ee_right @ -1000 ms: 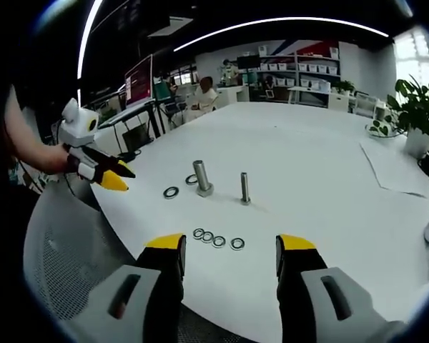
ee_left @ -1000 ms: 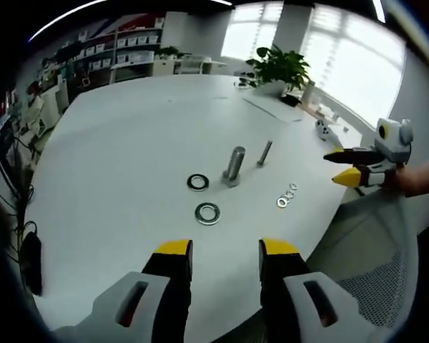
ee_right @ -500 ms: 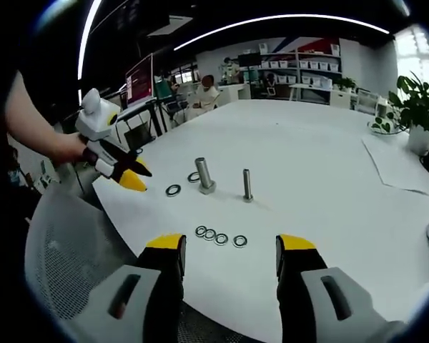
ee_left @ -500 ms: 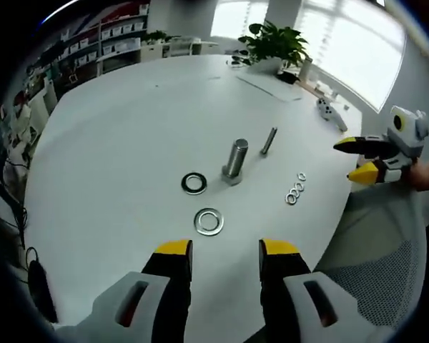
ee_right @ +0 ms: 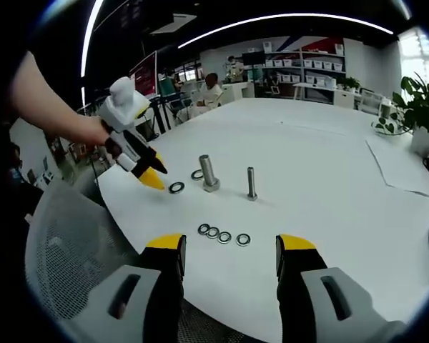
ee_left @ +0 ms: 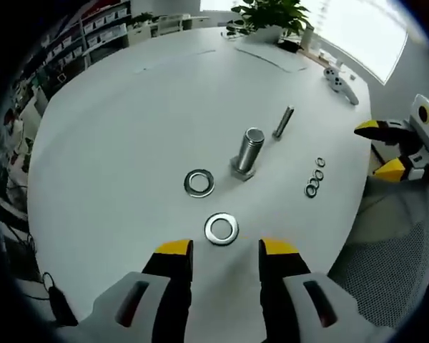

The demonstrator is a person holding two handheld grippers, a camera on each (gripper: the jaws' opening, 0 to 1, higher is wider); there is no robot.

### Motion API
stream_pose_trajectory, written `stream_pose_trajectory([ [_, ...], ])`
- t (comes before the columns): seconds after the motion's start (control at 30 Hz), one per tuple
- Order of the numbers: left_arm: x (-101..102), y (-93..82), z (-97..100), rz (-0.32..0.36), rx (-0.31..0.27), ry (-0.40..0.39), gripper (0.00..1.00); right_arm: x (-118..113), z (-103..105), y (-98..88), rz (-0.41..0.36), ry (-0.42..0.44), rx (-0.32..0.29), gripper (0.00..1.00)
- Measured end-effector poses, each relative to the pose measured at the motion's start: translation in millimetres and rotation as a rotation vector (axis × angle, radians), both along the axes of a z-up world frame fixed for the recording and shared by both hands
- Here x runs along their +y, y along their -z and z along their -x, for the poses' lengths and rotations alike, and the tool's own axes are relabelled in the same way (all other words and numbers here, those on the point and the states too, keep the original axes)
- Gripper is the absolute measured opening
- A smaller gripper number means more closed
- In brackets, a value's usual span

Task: Place the washer onto the threaded stud by aligning its center hole with the stud, sliding it down to the base, and recovering from edge contact or off-axis alignment until the washer reaches the visible bottom stop.

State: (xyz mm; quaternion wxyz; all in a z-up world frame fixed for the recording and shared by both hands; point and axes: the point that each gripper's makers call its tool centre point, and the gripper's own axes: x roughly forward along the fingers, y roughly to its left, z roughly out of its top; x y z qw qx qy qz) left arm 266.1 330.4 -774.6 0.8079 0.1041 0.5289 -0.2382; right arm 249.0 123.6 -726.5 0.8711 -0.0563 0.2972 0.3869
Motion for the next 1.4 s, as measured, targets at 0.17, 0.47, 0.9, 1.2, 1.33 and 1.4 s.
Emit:
stream_pose_trajectory([
  [0.17,-2,8.0,-2.0,-0.018,0.033,0.02,0.34,2,1,-0.7,0.002,-0.011,-0.006,0.53],
  [0.47,-10,13.7,-4.2,-0.053,0.06,0.059,0.34,1,1,-0.3,-0.002,-0.01,-0.002,0.53],
  [0.9,-9,21.7,-5.2,-0.142,0.095,0.154,0.33,2,1,-1.0,-0.012,-0.008,0.001,0.53],
  [1.2,-8,22.9,-7.3,-0.181,0.101,0.207,0.33,3,0,-0.9,-0.018,-0.004,0.006,0.53],
  [1.33,-7,22.5,-9.2,-0.172,0.102,0.195,0.33,3,0,-1.1,-0.019,-0.005,0.005,0.53],
  [1.4,-8,22.5,-8.4,-0.174,0.097,0.207,0.33,3,1,-0.8,-0.019,-0.006,0.008,0.53],
])
